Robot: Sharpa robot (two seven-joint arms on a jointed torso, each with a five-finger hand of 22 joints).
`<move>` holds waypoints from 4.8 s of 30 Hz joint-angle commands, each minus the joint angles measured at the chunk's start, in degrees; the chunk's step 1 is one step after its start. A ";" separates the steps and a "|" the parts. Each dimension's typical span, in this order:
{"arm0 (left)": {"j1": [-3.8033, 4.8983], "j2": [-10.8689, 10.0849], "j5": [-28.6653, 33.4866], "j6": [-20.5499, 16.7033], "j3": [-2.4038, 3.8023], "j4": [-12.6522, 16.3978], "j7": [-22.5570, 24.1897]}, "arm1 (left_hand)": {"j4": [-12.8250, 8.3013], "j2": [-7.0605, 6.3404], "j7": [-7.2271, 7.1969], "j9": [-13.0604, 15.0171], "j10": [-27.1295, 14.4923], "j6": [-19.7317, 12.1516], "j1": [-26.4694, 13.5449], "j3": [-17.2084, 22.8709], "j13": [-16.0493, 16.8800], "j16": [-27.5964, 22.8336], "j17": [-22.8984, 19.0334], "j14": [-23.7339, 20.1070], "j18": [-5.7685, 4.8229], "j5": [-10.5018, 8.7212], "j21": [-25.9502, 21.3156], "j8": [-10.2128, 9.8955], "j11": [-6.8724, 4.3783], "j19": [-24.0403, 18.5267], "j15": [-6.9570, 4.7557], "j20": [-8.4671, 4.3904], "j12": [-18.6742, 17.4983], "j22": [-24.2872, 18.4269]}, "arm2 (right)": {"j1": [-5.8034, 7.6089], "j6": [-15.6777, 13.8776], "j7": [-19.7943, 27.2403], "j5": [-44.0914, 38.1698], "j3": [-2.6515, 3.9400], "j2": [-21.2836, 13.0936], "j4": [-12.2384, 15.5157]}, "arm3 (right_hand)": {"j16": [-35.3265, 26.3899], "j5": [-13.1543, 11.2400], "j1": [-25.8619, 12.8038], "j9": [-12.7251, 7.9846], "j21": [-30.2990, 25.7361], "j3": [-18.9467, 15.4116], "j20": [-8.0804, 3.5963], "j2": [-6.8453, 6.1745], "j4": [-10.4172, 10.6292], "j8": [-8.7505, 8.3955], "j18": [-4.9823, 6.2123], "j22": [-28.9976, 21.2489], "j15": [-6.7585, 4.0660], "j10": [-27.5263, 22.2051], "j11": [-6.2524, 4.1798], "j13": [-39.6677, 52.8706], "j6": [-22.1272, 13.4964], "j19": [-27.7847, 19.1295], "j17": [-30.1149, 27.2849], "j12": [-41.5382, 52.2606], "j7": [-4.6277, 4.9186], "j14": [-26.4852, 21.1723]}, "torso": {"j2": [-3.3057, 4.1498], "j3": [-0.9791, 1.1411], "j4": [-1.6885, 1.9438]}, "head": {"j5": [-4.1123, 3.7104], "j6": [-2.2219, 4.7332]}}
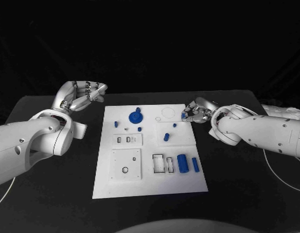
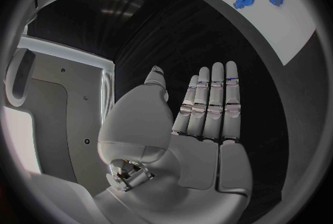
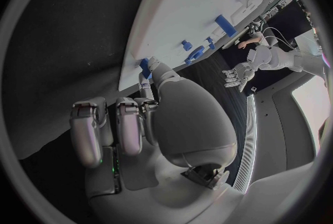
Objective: Assemble the parts on the task board
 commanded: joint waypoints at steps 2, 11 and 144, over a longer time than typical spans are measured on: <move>0.03 0.10 0.15 0.58 0.04 0.00 0.80 | 0.07 0.15 0.34 0.08 -0.40 -0.23 0.27 -0.40 0.09 -0.38 -0.10 -0.34 0.13 -0.07 -0.17 -0.36 0.12 -0.29 -0.09 0.28 -0.01 -0.05 | 0.04 -4.76 2.75 2.60 0.07 -0.12 1.16 | 0.23 0.84 0.08 0.11 0.26 0.09 -0.53 0.64 -0.34 0.39 -0.39 15.09 -0.25 6.00 -0.02 15.05 1.19 6.00 15.09 0.23 -0.21 5.97 | -0.09 0.02 -0.06 | 0.30 -0.01; 0.03 0.30 0.15 0.63 0.03 -0.21 0.77 | 0.08 0.18 0.34 0.09 -0.41 -0.24 0.33 -0.45 0.10 -0.40 -0.12 -0.39 0.13 -0.03 -0.27 -0.37 0.13 -0.30 -0.08 0.30 -0.01 -0.10 | 2.00 -7.24 3.99 6.70 0.26 -0.67 4.72 | 0.23 1.16 0.09 0.09 0.26 0.01 -0.52 0.53 -0.46 0.34 -0.39 15.09 -0.21 6.00 0.14 15.05 1.40 6.00 15.09 0.23 -0.06 5.97 | -0.01 -0.02 -0.01 | 0.32 0.14; 0.04 0.69 0.15 0.58 0.01 -0.01 0.61 | 0.05 0.36 0.36 0.12 -0.43 -0.29 0.65 -0.57 0.17 -0.39 -0.20 -0.47 0.14 0.17 -0.59 -0.40 0.14 -0.26 -0.05 0.34 0.02 -0.25 | -2.19 -1.18 -11.23 -6.92 0.25 16.71 9.70 | 0.23 1.32 -0.60 -1.07 0.26 -0.54 1.16 -0.50 -1.40 -2.36 -0.39 15.09 1.71 6.00 2.58 15.05 0.90 6.00 15.09 0.23 2.45 5.97 | 0.06 -0.02 -0.03 | 4.85 -2.71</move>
